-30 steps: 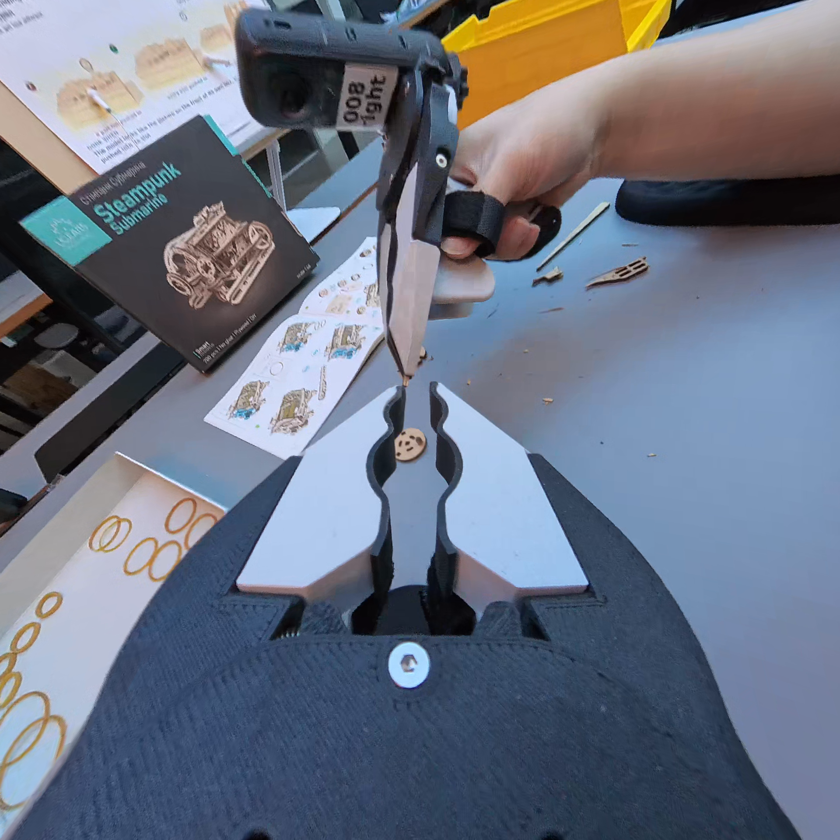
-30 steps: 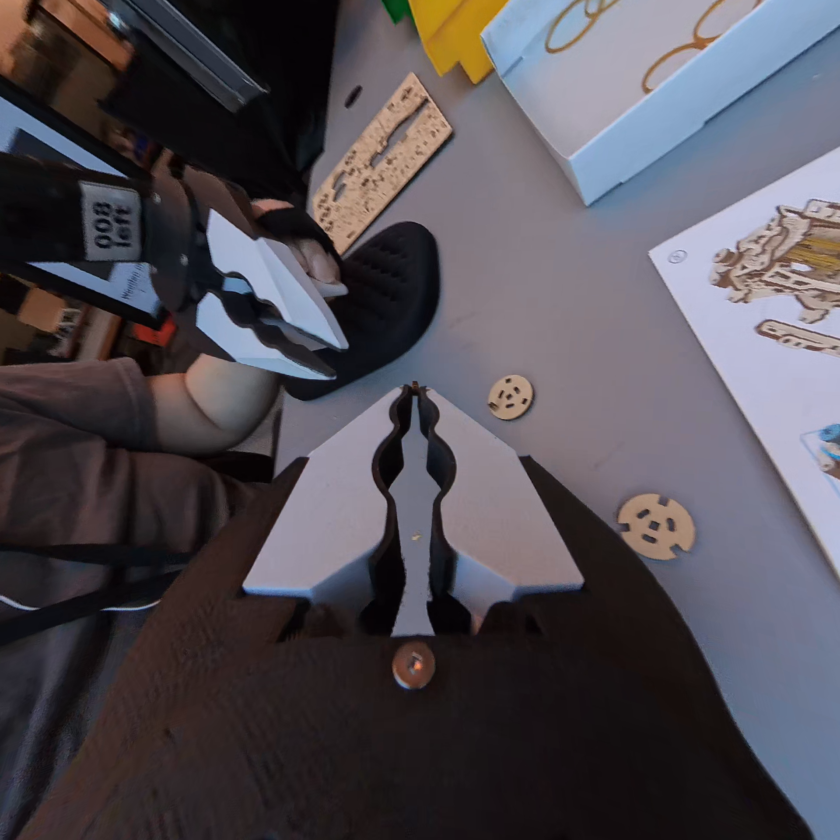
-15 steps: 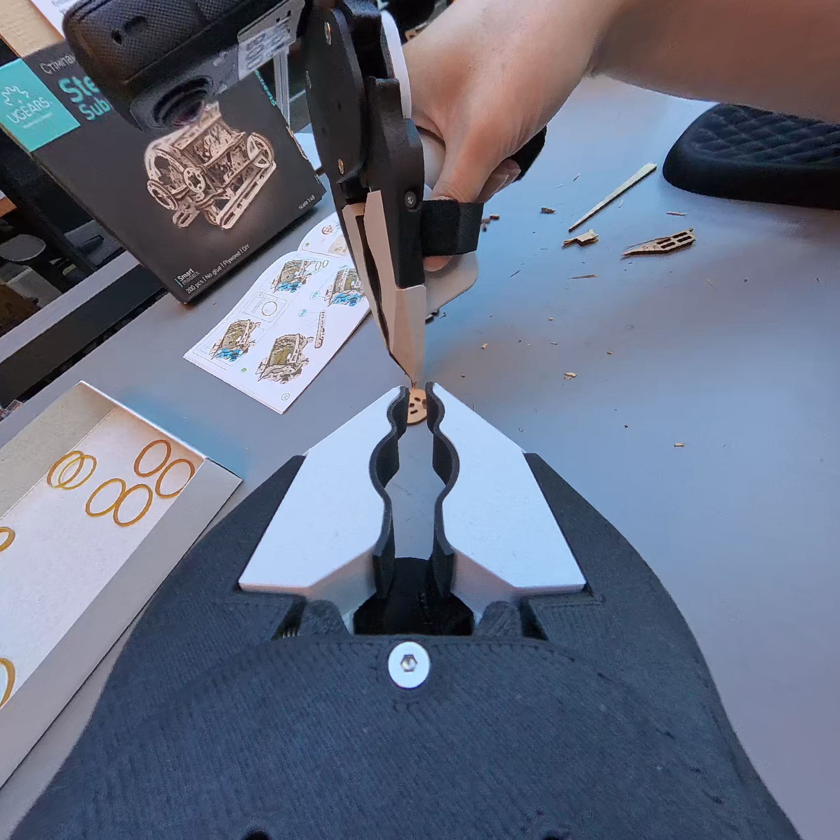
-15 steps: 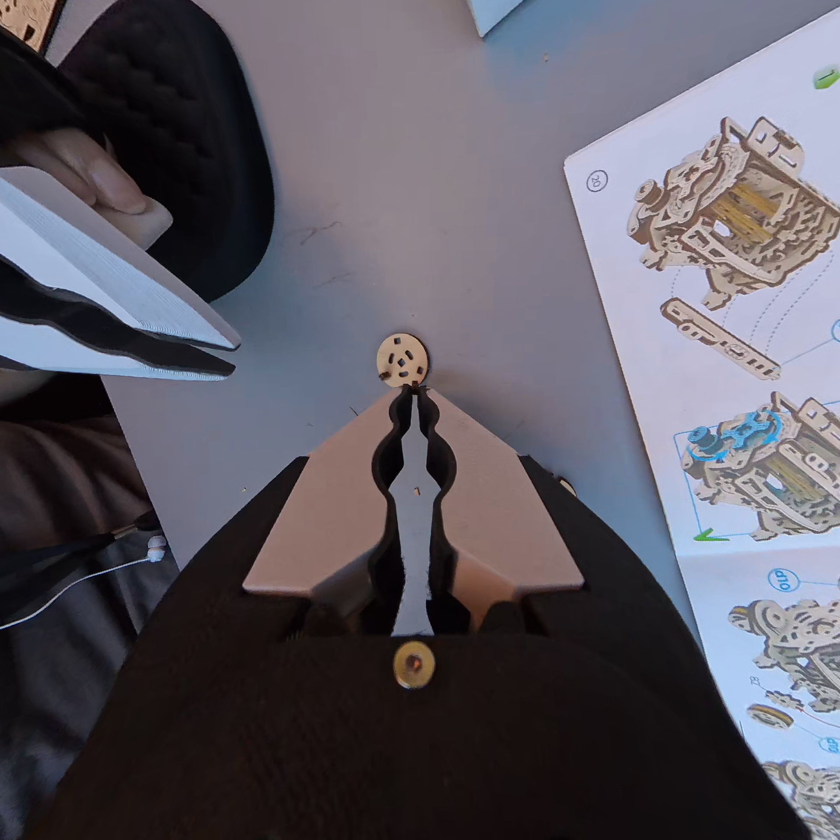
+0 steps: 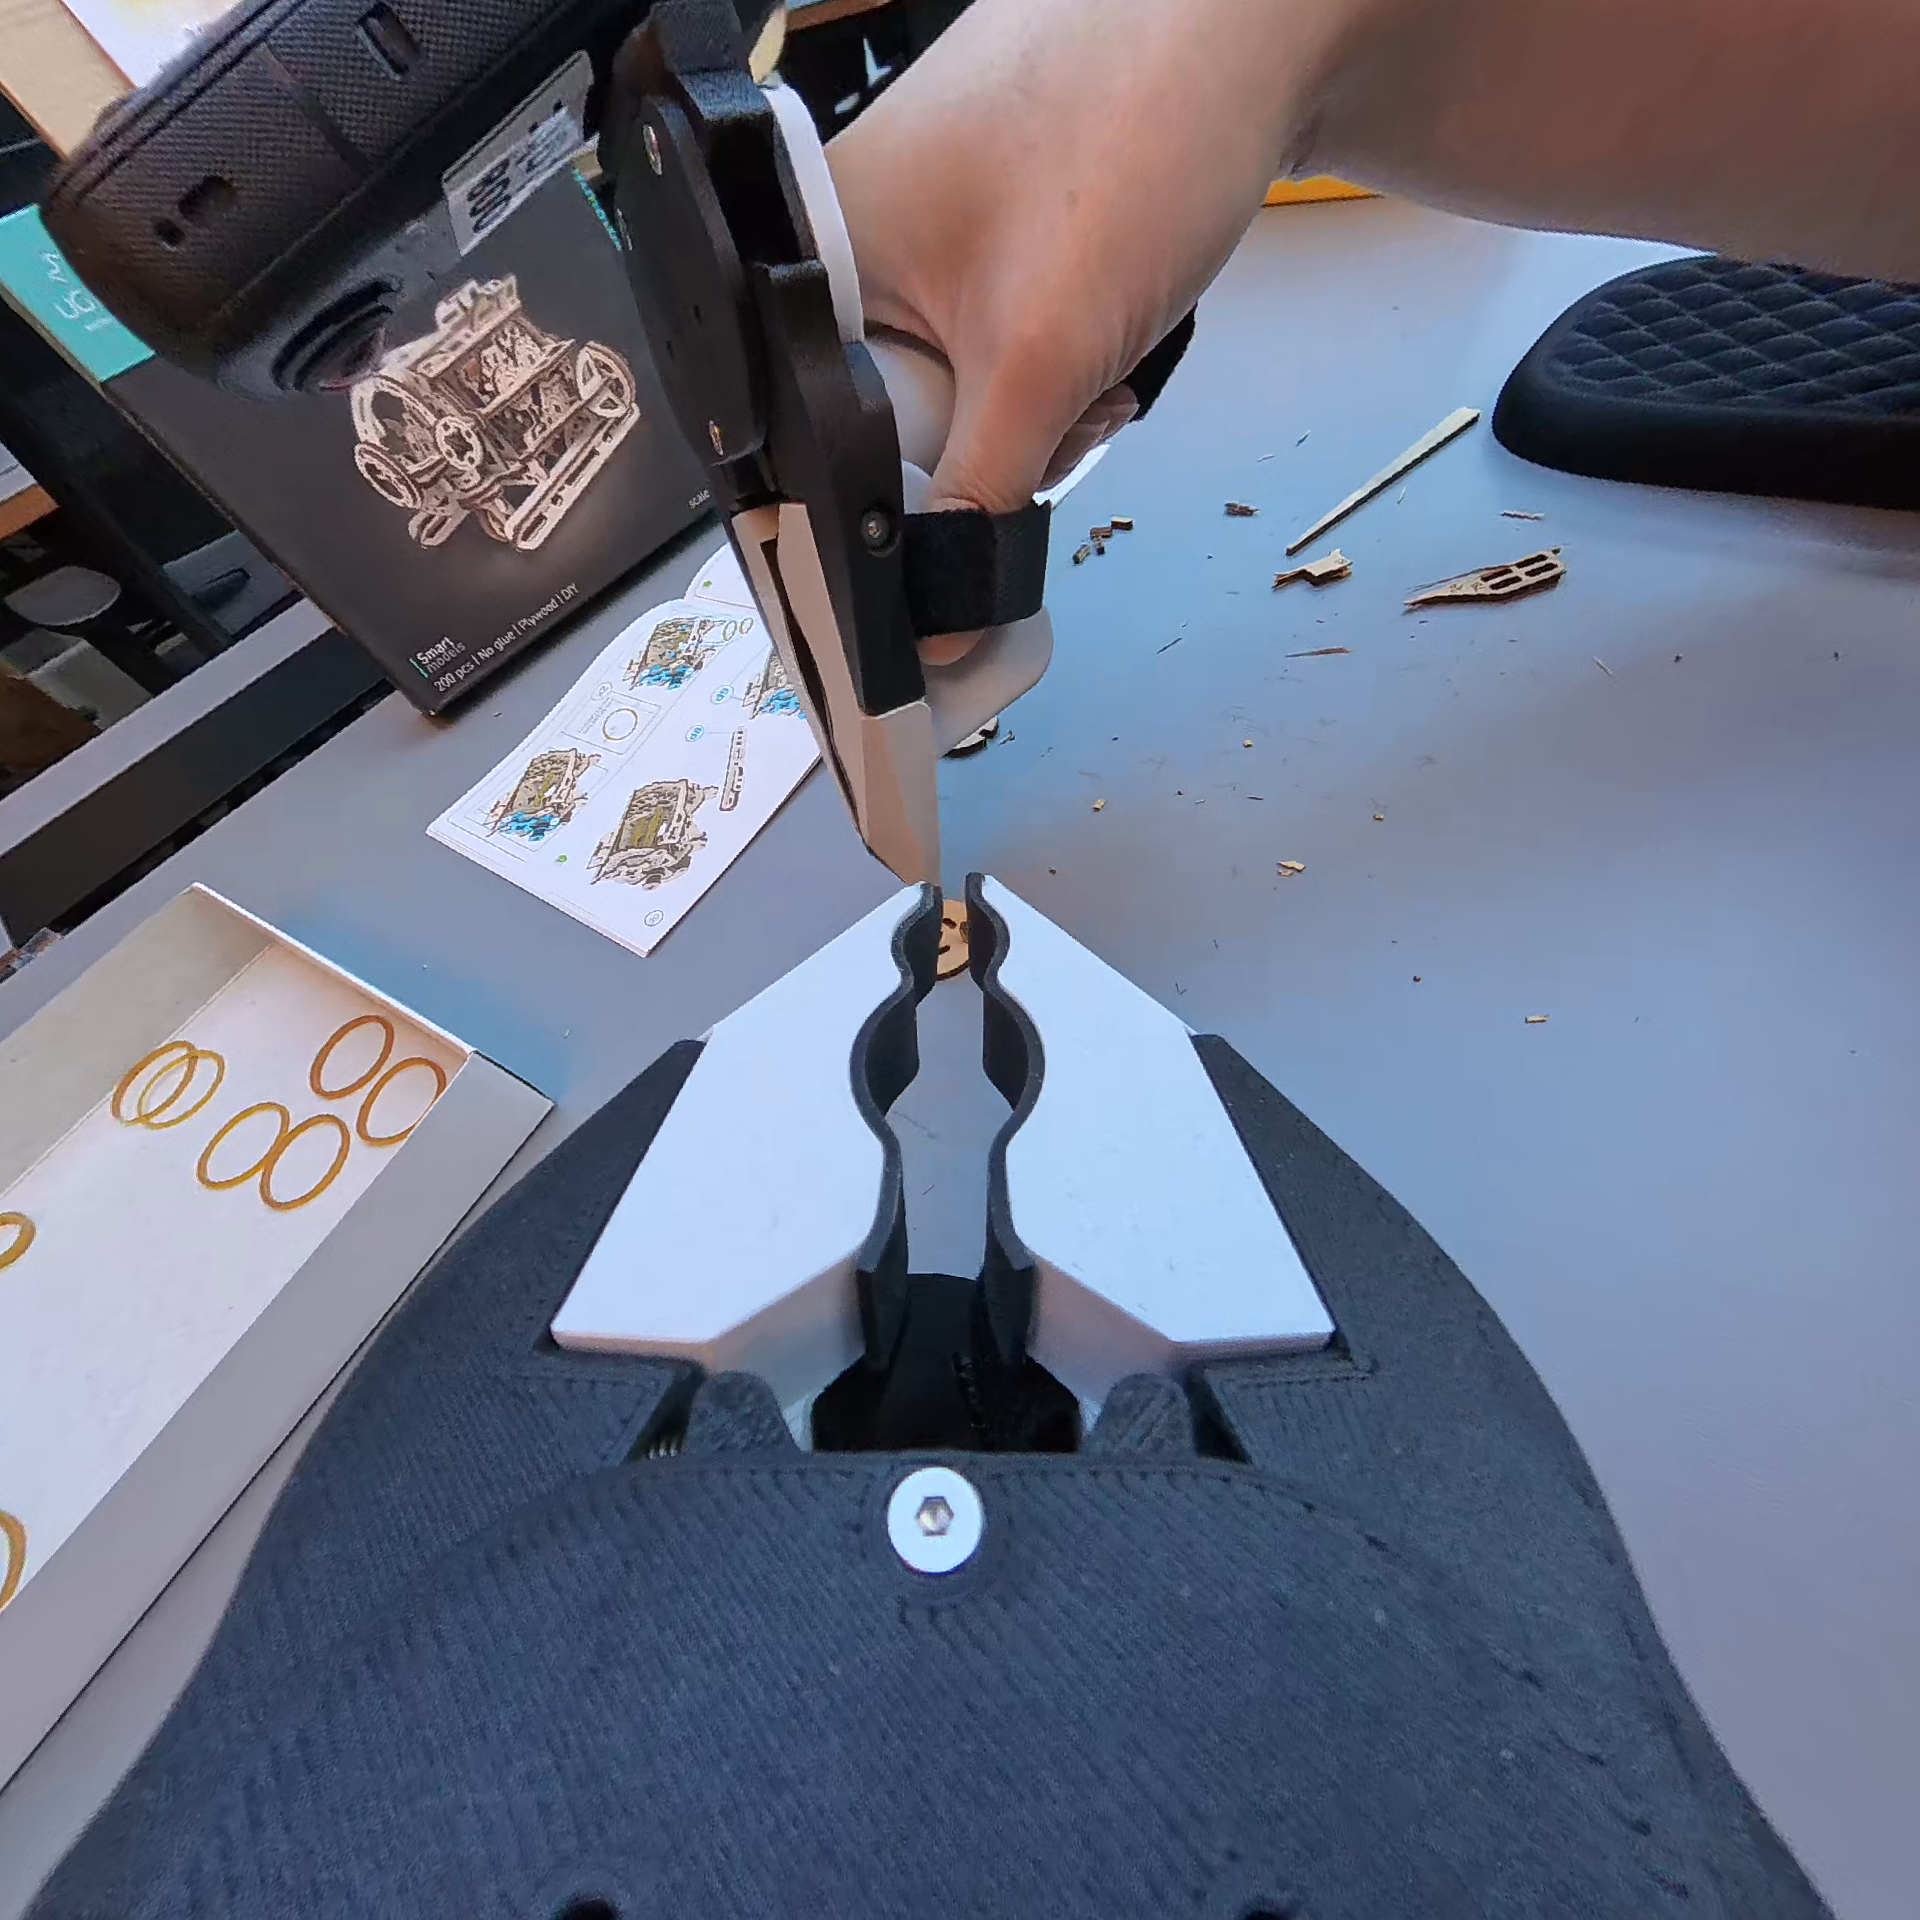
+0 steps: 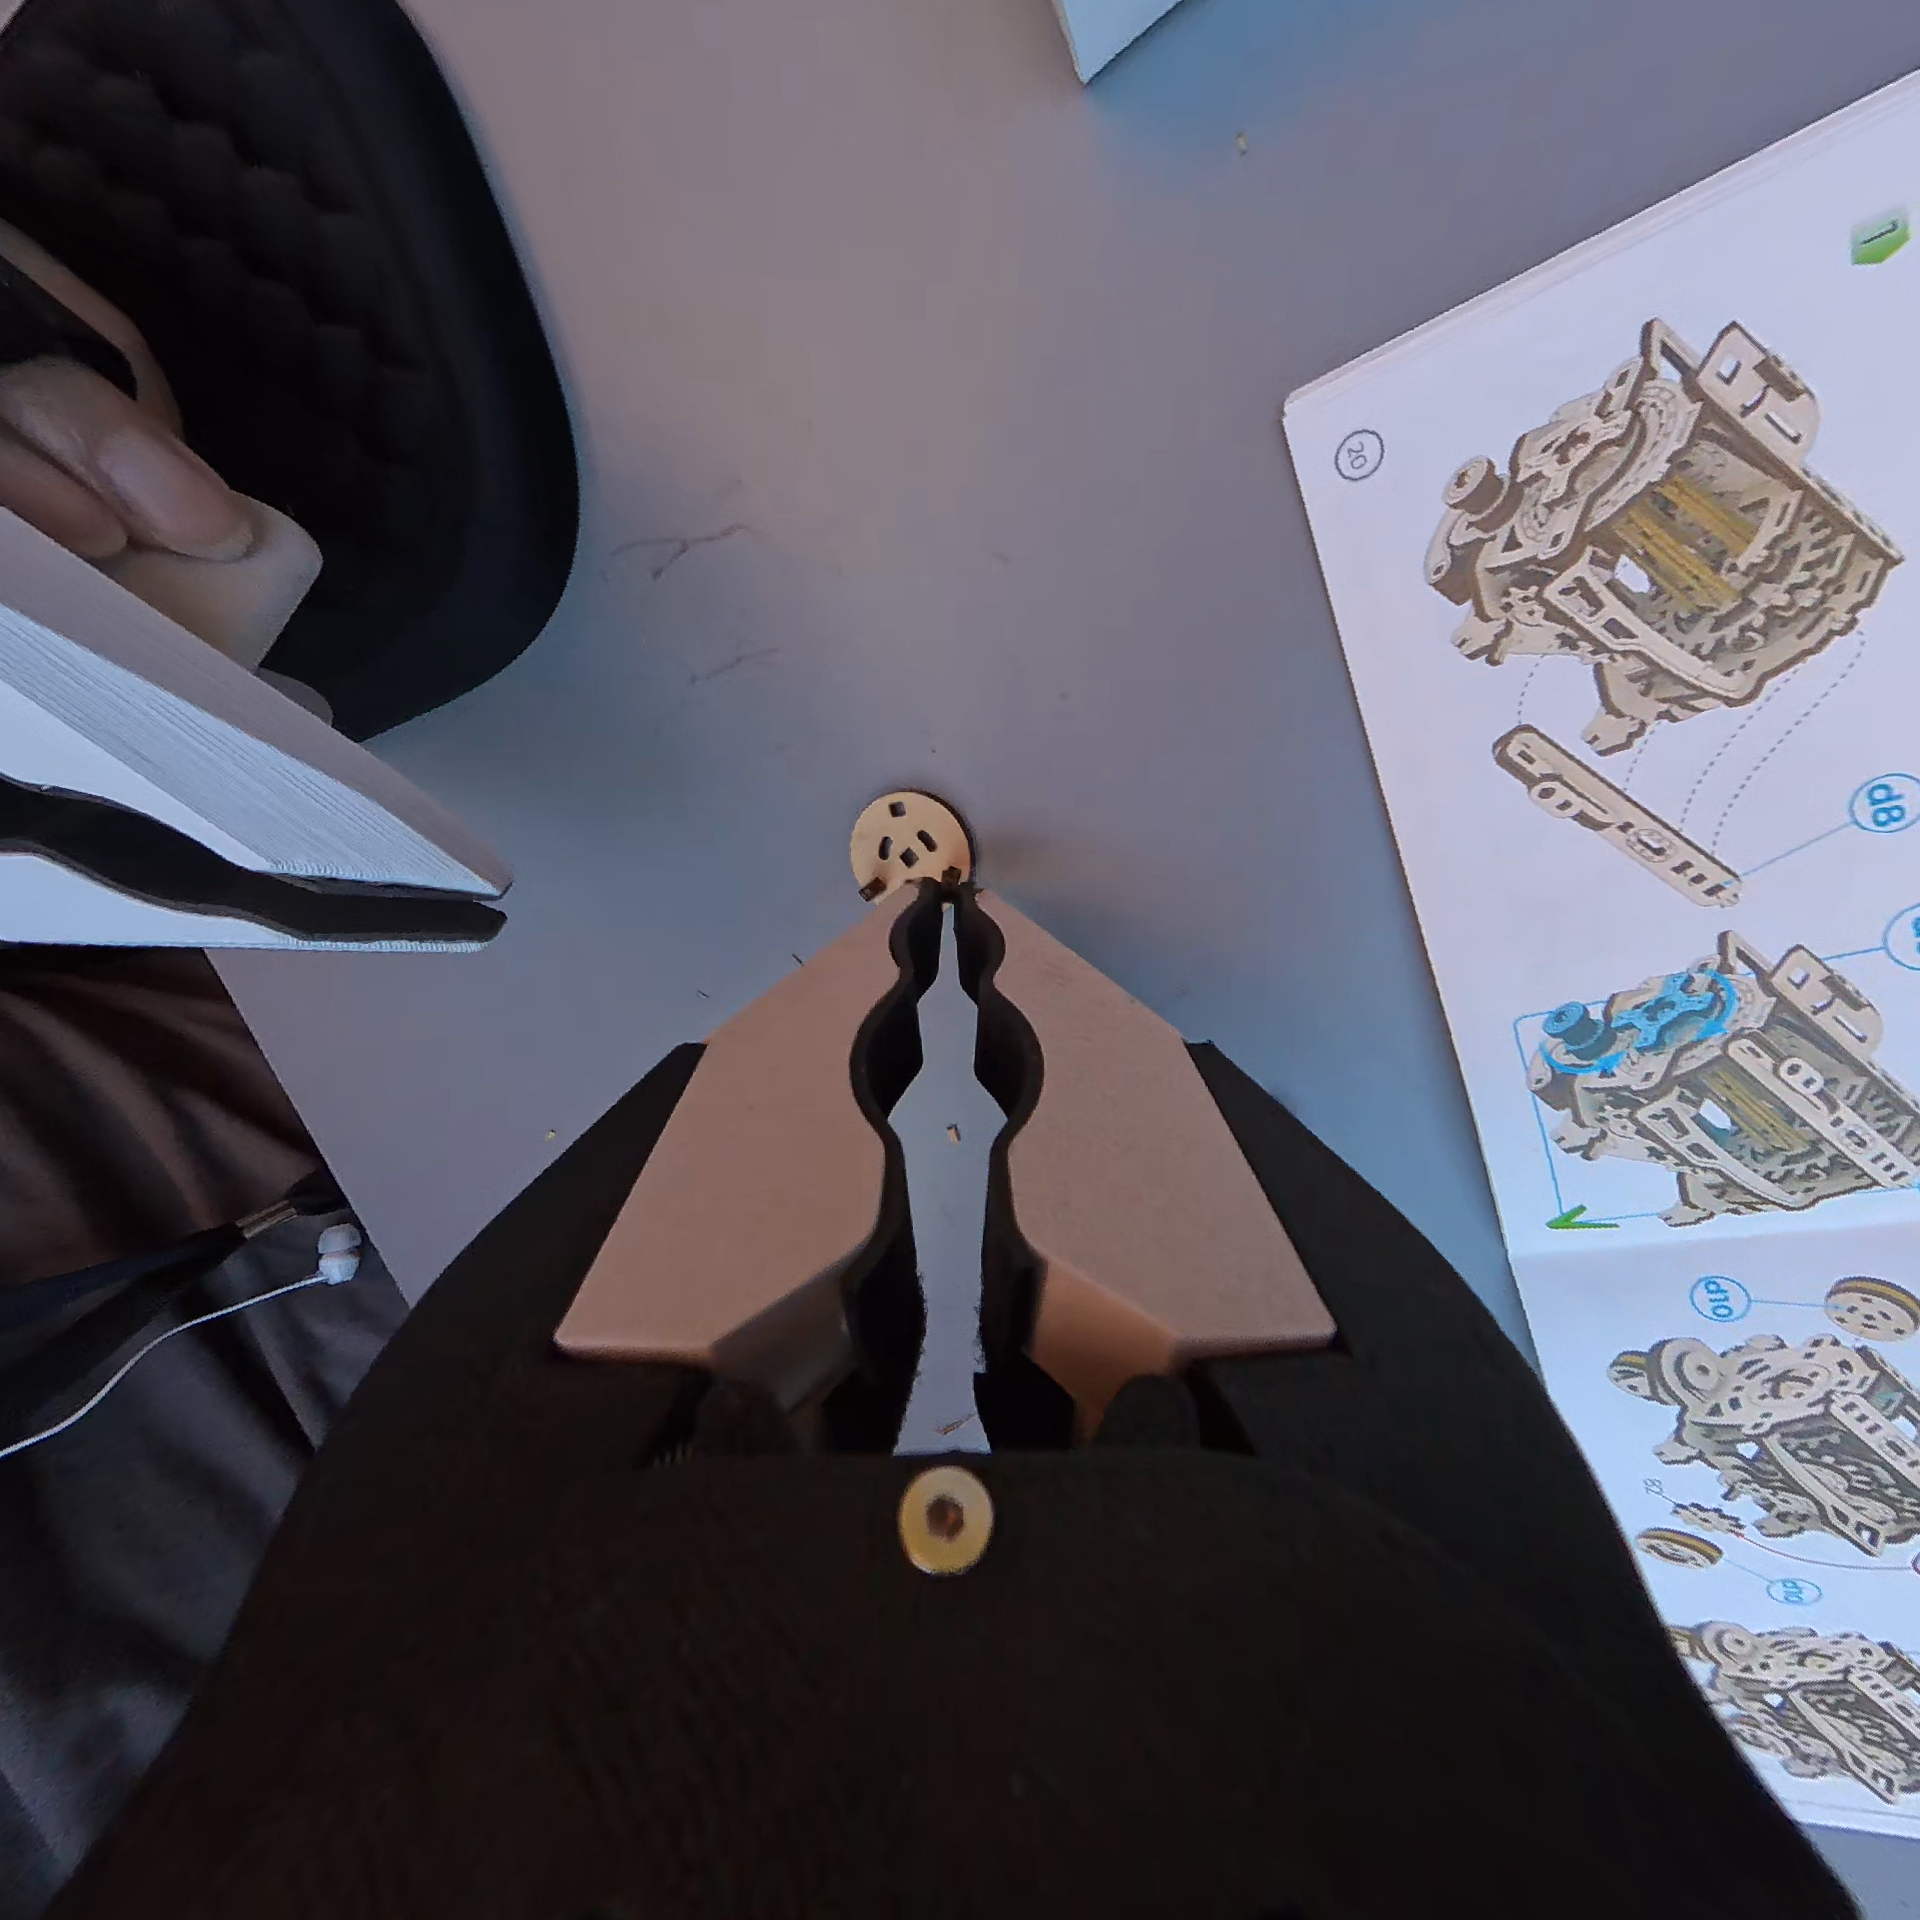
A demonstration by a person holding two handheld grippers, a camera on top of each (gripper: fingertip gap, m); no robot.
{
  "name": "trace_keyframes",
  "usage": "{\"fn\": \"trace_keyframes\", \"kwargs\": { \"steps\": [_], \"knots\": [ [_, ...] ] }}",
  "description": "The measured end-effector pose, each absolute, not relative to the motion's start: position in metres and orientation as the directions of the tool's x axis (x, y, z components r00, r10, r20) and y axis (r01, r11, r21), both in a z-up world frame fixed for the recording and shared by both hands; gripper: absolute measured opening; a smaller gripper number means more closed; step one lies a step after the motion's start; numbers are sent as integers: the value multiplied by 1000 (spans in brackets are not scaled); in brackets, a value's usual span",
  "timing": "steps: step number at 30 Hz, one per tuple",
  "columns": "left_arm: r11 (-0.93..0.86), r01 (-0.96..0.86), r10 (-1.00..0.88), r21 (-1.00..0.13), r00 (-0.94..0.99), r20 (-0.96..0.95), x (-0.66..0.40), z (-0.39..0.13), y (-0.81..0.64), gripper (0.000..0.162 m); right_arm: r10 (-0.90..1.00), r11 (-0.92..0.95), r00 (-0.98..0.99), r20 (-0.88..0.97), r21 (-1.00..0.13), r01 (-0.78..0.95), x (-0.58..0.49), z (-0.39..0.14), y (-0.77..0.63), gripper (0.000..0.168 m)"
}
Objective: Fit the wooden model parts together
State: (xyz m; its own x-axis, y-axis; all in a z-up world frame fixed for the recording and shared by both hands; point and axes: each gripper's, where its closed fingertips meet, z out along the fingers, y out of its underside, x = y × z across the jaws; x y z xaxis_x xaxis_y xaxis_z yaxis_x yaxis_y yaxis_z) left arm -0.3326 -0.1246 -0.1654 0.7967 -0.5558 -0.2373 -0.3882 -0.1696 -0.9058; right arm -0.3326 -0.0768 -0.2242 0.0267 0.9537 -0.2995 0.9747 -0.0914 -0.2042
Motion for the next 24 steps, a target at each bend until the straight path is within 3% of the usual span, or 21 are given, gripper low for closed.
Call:
{"fn": "trace_keyframes", "kwargs": {
  "steps": [1,24],
  "knots": [
    [-168,-387,-555,-907,797,-237,-333,-165,-125,3,955,-89,28,-295,-197,976,-332,-225,-77,1],
    [-158,-363,-558,-918,800,-220,-333,-162,-126,2,988,-6,-8,-154,-91,996,-333,-224,-79,1]
  ]
}}
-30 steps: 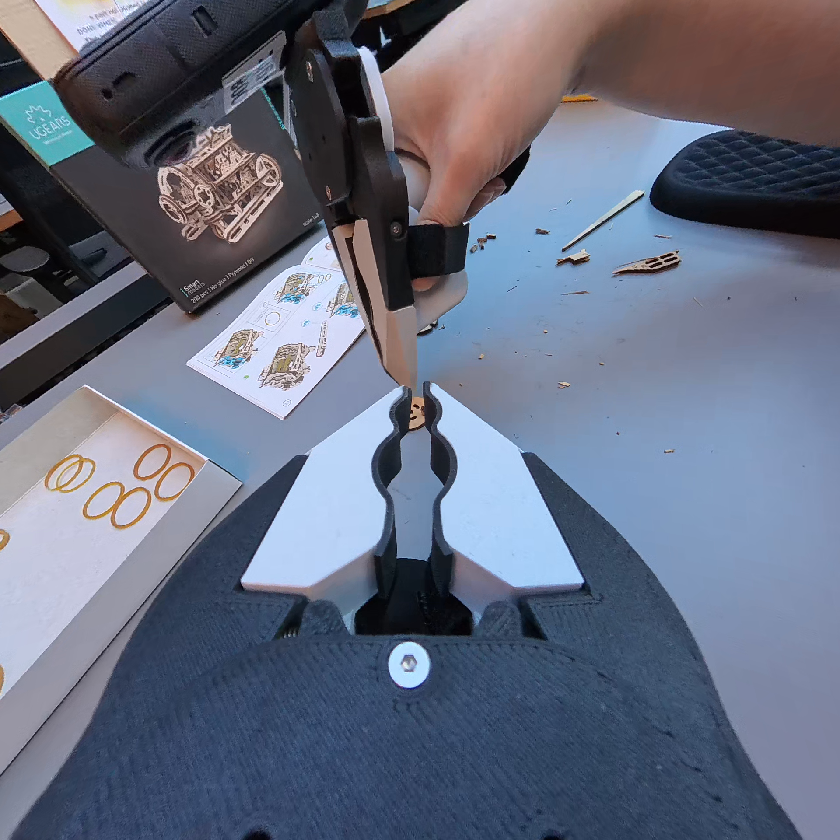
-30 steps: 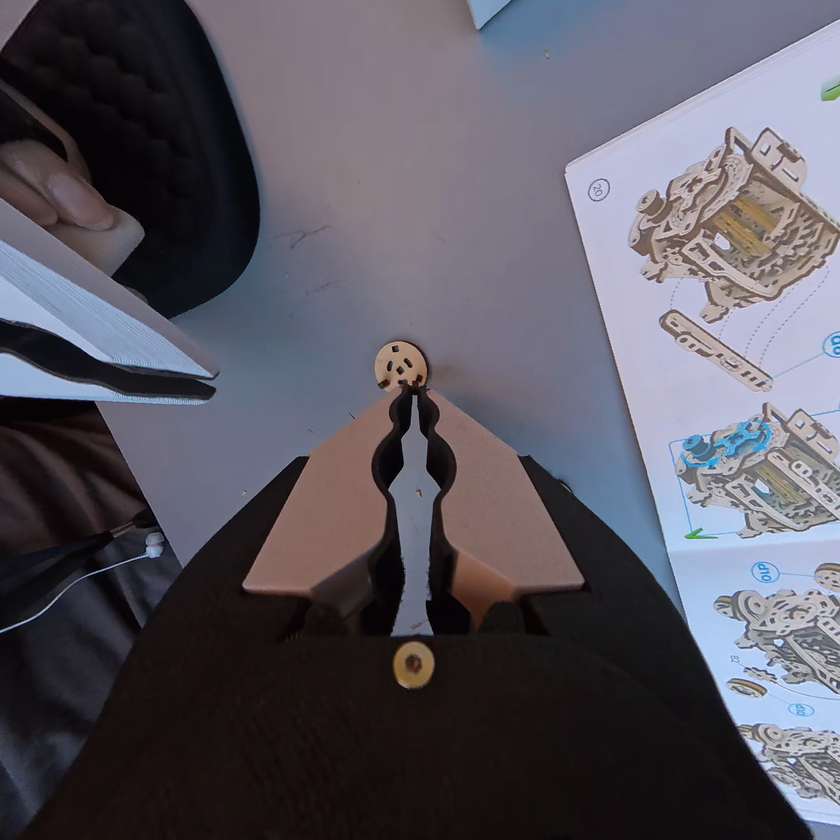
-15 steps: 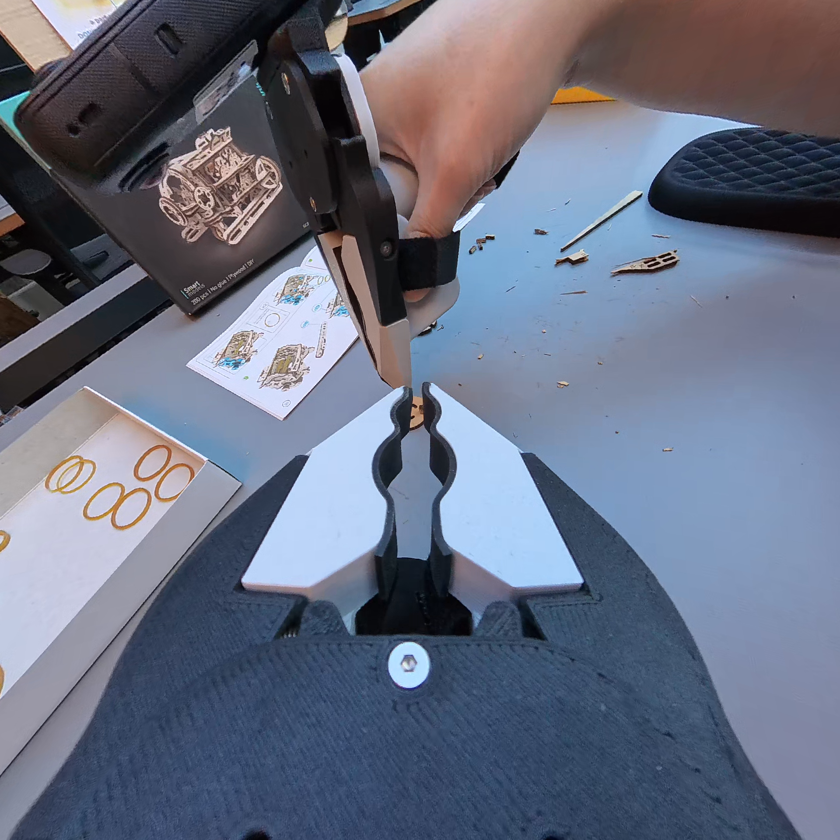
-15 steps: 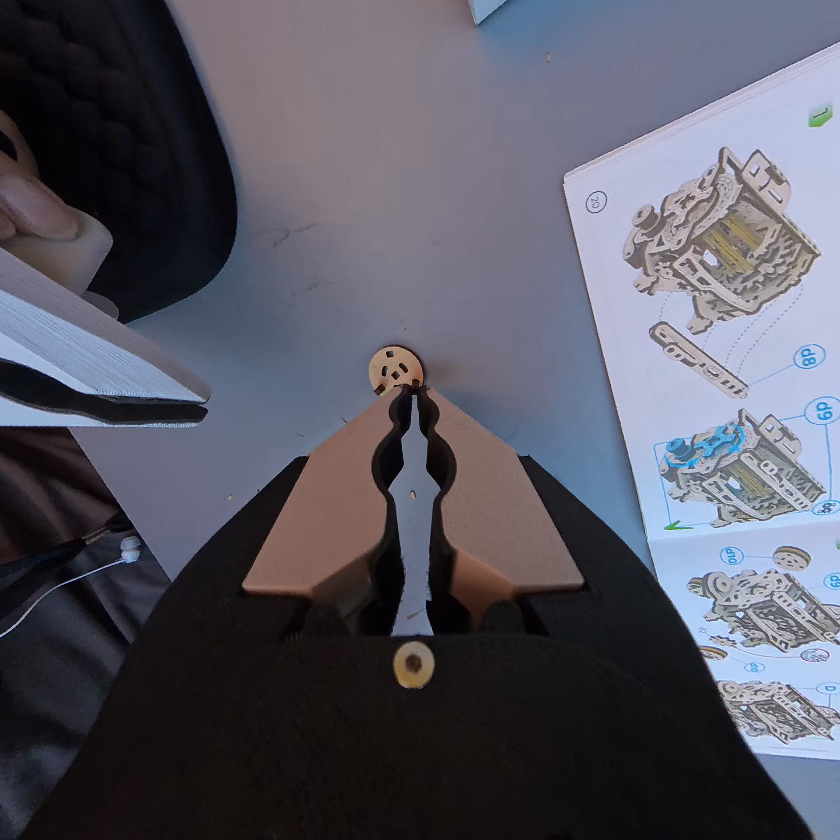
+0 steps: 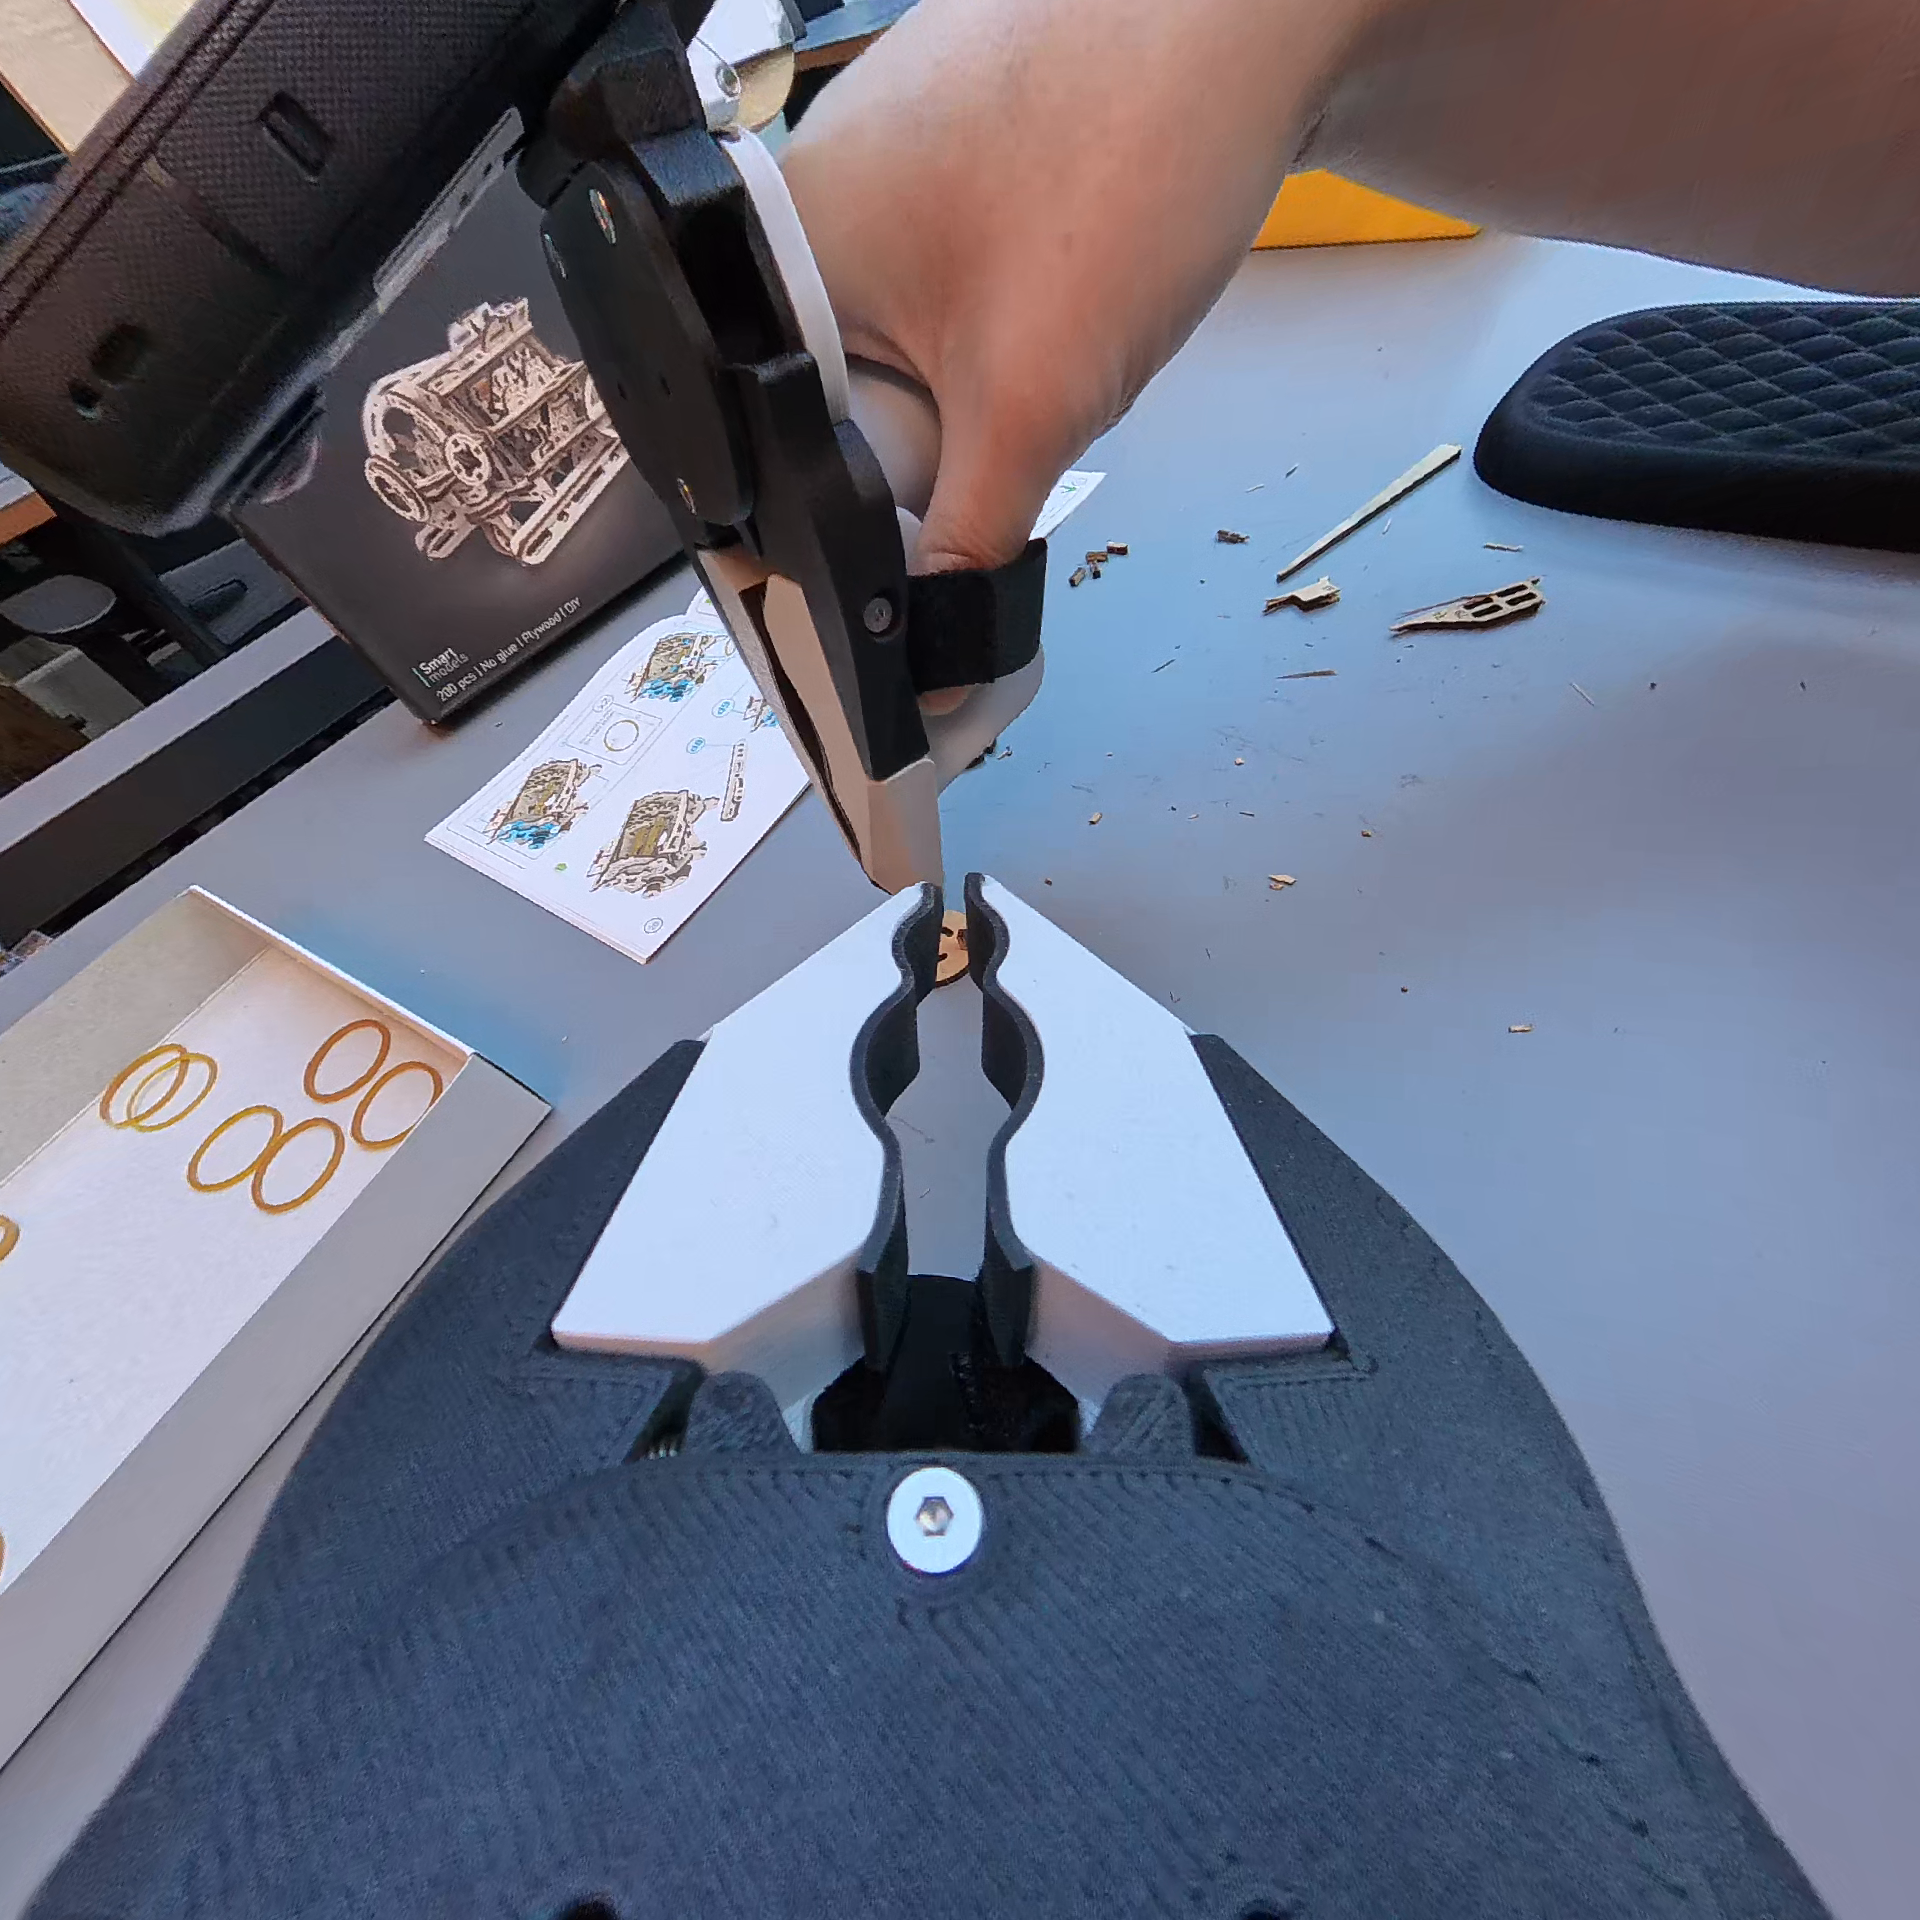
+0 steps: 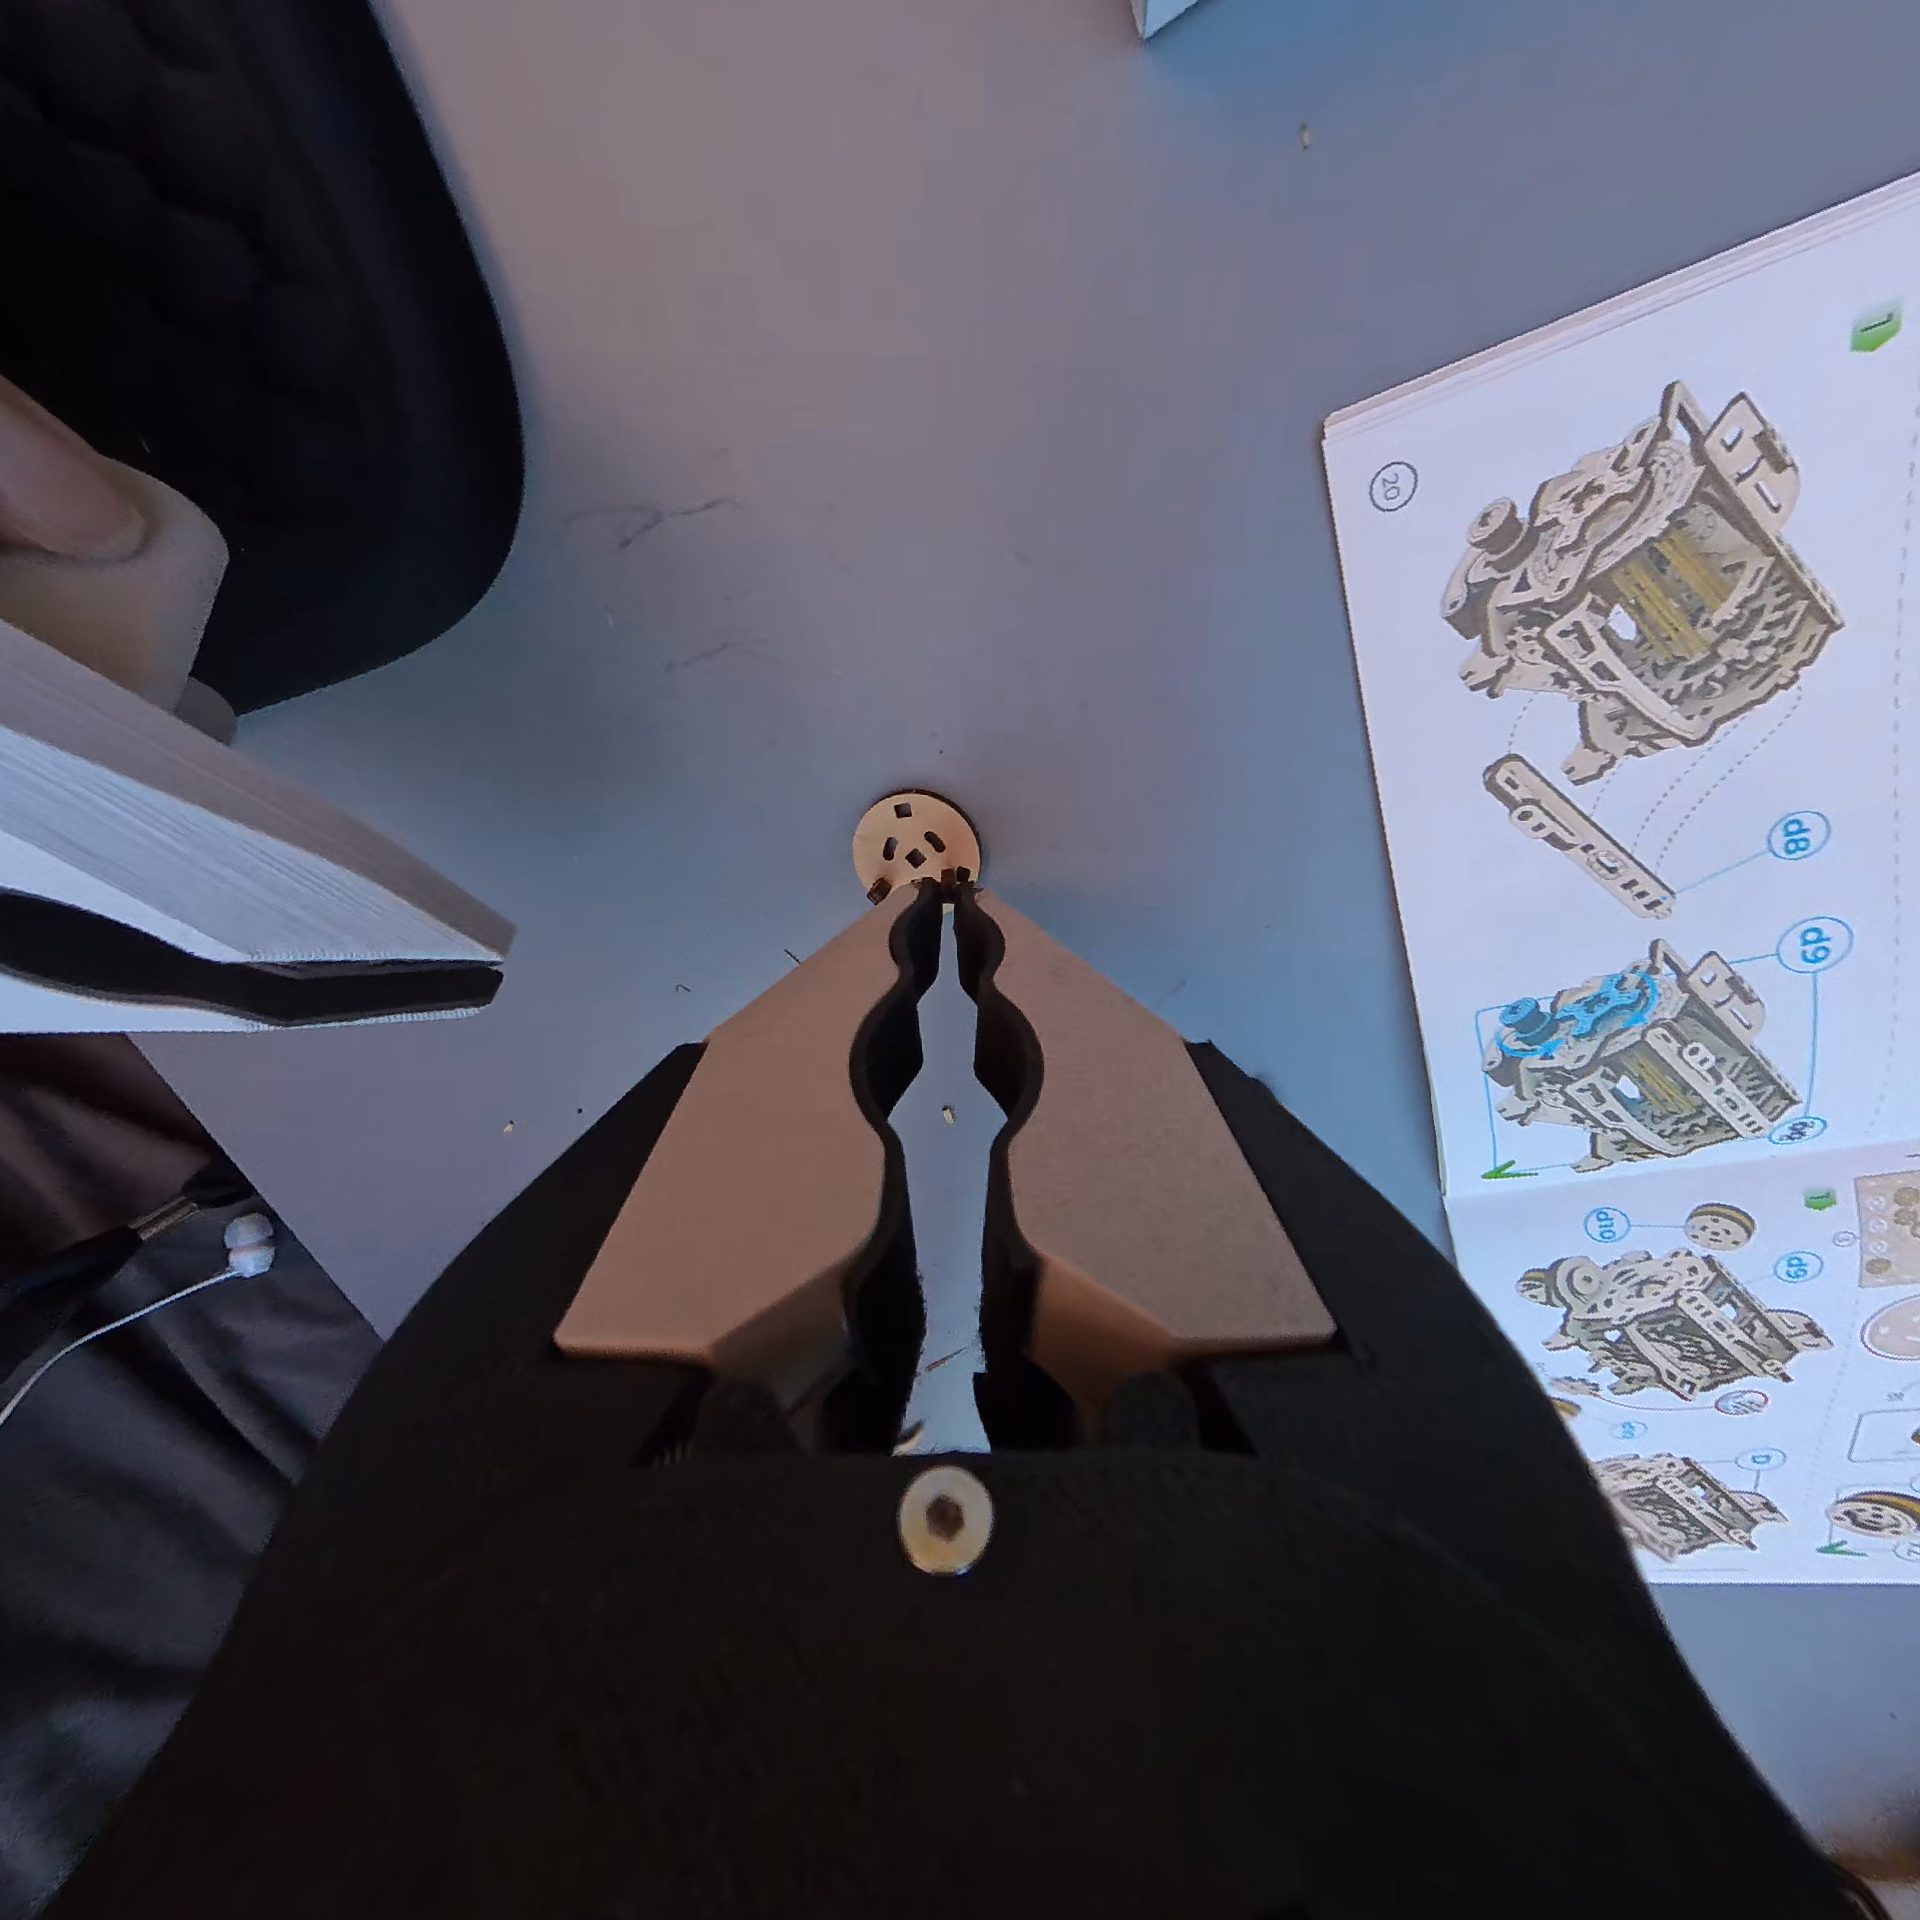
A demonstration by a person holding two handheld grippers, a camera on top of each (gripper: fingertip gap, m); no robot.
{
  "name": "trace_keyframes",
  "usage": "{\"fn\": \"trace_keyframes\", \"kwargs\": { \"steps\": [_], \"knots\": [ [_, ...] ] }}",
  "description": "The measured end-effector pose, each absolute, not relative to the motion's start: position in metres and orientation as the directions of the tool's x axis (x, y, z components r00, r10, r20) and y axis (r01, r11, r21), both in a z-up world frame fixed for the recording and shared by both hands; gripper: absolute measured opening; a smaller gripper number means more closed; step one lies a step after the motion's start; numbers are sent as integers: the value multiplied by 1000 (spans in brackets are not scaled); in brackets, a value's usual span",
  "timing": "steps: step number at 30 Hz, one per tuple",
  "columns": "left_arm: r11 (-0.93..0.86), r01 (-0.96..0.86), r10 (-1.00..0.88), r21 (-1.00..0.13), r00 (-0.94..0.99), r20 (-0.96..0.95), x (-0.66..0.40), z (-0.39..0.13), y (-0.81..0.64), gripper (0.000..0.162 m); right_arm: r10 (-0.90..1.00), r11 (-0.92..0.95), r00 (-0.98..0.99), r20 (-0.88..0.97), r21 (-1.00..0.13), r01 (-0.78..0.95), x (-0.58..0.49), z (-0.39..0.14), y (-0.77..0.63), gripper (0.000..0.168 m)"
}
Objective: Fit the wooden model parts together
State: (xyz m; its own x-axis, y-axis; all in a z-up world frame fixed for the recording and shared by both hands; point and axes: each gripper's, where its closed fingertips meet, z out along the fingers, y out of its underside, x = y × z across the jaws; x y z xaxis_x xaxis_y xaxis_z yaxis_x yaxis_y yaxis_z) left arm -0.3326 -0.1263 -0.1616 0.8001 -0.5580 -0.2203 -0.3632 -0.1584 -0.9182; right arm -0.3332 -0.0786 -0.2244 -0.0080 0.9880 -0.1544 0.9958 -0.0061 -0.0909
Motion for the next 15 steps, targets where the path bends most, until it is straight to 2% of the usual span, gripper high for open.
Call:
{"fn": "trace_keyframes", "kwargs": {
  "steps": [2,4,6,8,13,15],
  "knots": [
    [-155,-363,-558,-919,800,-221,-333,-161,-127,2,982,97,-111,-153,-98,990,-333,-223,-83,1],
    [-154,-360,-560,-920,799,-219,-332,-161,-127,2,973,215,-220,-62,-88,973,-330,-223,-72,1],
    [-150,-356,-562,-922,798,-216,-332,-160,-127,2,895,438,-444,-30,-120,891,-330,-223,-74,1],
    [-146,-350,-562,-925,799,-214,-332,-159,-128,2,809,584,-587,29,-157,796,-332,-223,-73,1],
    [-126,-327,-566,-937,799,-203,-333,-154,-130,2,665,724,-740,102,-331,605,-342,-209,-80,1],
    [-120,-316,-567,-941,800,-196,-334,-153,-130,2,614,766,-778,132,-339,547,-341,-206,-78,1]
  ]
}}
